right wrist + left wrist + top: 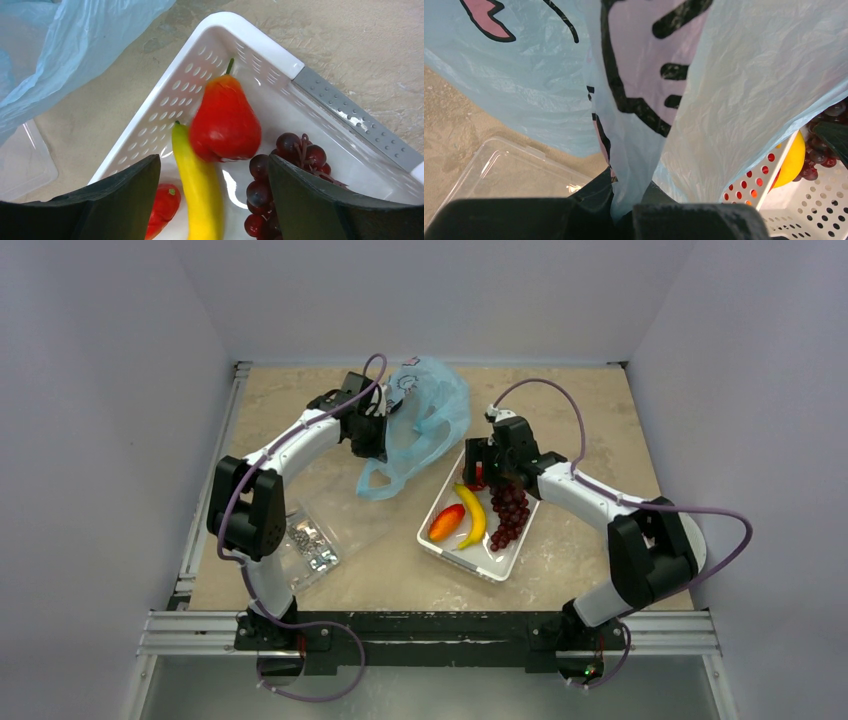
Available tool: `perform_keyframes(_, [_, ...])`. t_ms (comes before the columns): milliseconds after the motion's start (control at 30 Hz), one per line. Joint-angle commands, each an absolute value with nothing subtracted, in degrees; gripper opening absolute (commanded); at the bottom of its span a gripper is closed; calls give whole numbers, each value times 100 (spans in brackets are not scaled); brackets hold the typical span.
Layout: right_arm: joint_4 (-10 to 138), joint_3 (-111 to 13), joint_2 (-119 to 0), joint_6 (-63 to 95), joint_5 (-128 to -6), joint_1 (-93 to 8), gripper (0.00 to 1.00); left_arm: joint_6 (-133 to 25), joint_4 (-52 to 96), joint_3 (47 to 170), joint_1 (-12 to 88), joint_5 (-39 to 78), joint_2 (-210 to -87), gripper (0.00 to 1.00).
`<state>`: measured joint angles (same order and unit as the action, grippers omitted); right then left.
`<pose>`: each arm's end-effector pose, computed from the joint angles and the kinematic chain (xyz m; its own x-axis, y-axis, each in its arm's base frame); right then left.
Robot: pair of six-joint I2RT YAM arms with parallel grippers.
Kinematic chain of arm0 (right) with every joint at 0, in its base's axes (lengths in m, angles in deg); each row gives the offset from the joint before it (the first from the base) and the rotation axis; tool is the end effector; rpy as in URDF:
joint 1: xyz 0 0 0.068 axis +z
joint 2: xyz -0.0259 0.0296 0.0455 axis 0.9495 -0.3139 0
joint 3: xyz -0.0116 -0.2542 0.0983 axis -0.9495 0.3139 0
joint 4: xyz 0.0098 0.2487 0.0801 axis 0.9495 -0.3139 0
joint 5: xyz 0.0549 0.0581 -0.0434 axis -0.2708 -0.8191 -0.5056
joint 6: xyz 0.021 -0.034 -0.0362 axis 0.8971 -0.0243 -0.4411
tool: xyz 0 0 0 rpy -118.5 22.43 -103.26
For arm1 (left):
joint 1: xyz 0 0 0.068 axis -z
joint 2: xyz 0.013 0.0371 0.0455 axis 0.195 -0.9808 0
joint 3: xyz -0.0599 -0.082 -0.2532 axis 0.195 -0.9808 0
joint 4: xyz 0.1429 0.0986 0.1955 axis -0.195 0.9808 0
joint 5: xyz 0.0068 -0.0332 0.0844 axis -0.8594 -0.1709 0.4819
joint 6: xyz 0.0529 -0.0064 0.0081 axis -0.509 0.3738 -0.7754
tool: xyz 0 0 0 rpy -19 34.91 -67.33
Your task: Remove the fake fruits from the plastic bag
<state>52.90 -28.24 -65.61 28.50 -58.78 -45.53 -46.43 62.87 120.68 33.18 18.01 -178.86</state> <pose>0.2926 0.1435 0.2194 -0.7337 0.0089 -0.6794 -0.2040 0.9509 0.2327 0.3639 -0.1530 0.2414 -0.9036 0.0205 -0.4279 0.1639 0.9394 -0.3010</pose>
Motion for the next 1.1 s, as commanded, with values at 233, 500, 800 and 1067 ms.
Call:
perform_keyframes(233, [5769, -3047, -5966, 2900, -6087, -4571, 80, -4722, 6222, 12256, 3345, 1831, -17561, 0])
perform_keyframes(500, [6532, -3514, -6268, 3344, -6533, -4441, 79, -4708, 6226, 12254, 3356, 1788, -17557, 0])
perform_keyframes(800, [7692, -4453, -7635, 4506, -7057, -4092, 75, -4716, 6222, 12240, 3357, 1798, -17544, 0])
perform_keyframes(1067, [8047, -5362, -9002, 6017, -6738, -3957, 70, -4766, 6193, 12218, 3375, 1947, -17487, 0])
